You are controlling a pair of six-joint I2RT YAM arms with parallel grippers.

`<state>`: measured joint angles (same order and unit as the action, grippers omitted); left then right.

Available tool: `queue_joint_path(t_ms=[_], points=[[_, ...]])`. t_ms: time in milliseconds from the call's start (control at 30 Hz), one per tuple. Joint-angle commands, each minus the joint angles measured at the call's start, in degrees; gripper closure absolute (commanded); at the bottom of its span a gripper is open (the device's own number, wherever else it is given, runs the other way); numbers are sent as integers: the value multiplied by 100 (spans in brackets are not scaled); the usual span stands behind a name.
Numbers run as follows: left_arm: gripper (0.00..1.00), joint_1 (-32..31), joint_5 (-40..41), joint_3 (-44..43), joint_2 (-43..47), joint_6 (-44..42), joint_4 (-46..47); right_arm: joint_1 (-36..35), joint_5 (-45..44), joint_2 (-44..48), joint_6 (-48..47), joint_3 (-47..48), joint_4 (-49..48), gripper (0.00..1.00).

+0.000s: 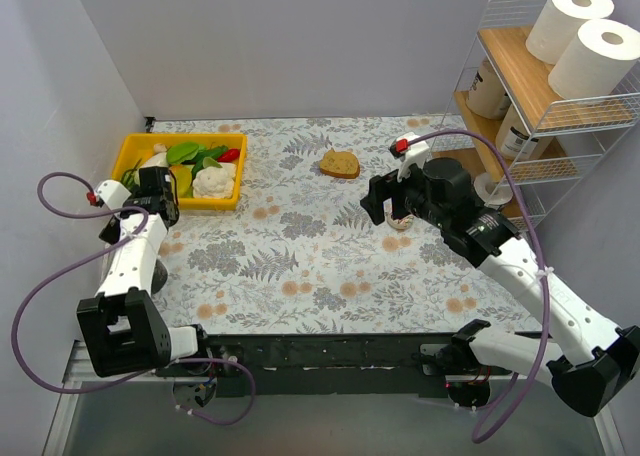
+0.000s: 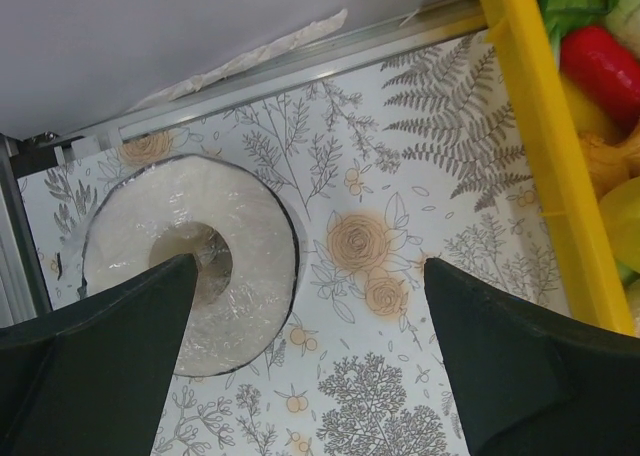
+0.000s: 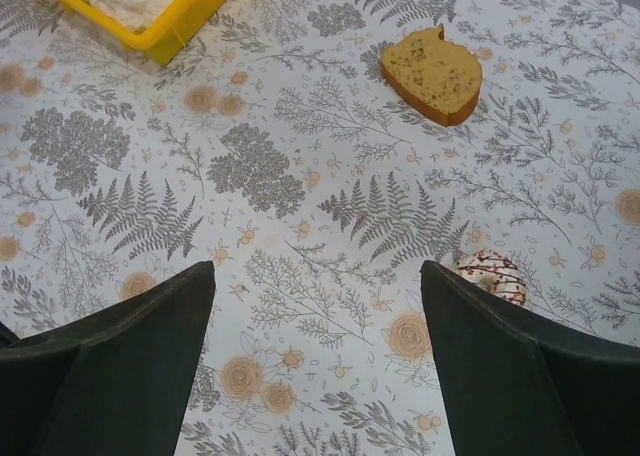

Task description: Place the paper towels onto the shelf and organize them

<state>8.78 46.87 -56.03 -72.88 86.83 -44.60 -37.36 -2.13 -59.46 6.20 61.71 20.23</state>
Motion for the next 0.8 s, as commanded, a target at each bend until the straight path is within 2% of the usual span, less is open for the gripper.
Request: queue_joint_path(t_ms=[0, 67, 300, 400, 600, 667, 767], points=[[2, 89, -29, 215, -147, 246, 57, -16, 134, -118, 66, 175, -89, 10], [2, 98, 6, 259, -313, 361, -31, -8, 178, -136, 66, 131, -159, 10], [2, 98, 217, 312, -779, 1591, -734, -16, 160, -346, 13, 95, -239, 10], [5, 107, 217, 268, -1095, 2065, -1085, -16, 152, -399, 4, 95, -212, 10], [20, 107, 305, 250, -1272, 2304, -1349, -16, 108, -426, -13, 87, -195, 10], [23, 107, 279, 224, -1211, 2164, -1350, -16, 90, -435, -4, 78, -186, 10], [34, 89, 191, 198, -1036, 1883, -1236, -16, 108, -426, -13, 78, -186, 10]])
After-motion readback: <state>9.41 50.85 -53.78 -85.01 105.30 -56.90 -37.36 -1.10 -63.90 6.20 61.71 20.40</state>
